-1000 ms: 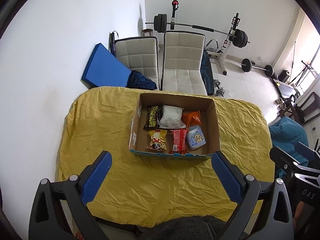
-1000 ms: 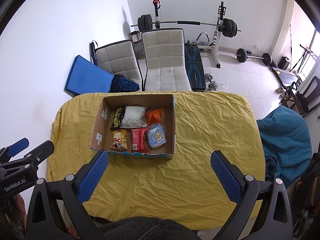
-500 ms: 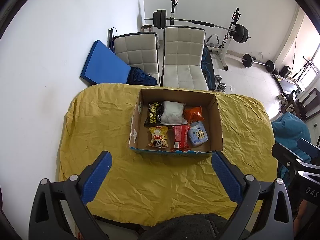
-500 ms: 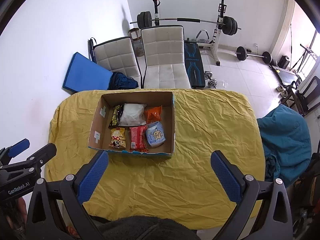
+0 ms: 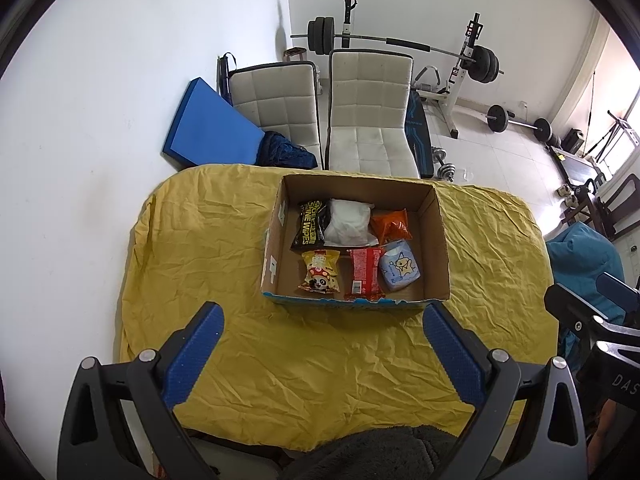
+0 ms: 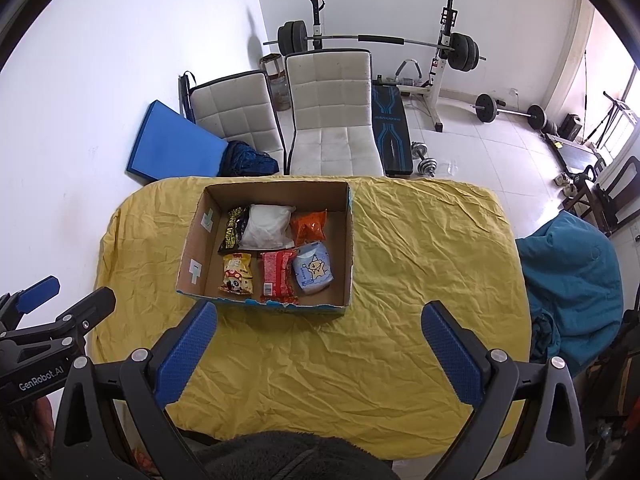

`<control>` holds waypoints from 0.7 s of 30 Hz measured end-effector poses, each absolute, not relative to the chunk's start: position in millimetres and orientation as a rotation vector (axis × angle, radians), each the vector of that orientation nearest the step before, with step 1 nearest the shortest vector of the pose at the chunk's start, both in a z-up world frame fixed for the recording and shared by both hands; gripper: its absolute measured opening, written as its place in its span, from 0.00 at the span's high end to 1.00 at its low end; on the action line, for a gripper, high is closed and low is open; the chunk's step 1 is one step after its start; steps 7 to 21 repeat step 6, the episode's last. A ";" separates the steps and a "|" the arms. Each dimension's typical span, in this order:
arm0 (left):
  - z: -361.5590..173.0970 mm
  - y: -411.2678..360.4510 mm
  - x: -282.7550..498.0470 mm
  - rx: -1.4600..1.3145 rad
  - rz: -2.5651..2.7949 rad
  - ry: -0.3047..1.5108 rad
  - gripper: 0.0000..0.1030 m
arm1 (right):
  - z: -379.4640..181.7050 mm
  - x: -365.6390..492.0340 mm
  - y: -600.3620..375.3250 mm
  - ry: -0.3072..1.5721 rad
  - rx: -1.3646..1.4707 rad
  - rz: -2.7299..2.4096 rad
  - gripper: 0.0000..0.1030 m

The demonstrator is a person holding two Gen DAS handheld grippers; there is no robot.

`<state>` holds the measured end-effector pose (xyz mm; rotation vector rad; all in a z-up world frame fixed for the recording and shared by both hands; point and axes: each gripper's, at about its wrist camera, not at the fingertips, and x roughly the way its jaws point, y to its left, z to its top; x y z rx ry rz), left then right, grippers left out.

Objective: Organize soft objects

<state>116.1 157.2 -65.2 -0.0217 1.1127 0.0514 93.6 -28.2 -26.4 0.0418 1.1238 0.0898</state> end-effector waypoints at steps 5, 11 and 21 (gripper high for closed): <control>-64.0 160.6 114.8 -0.026 0.057 1.103 0.01 | -27.3 93.1 -28.0 1.127 0.043 0.092 0.00; -63.5 161.1 114.9 -0.026 0.057 1.102 0.01 | -26.9 93.2 -27.8 1.126 0.043 0.092 0.00; -63.5 161.1 114.9 -0.026 0.057 1.102 0.01 | -26.9 93.2 -27.8 1.126 0.043 0.092 0.00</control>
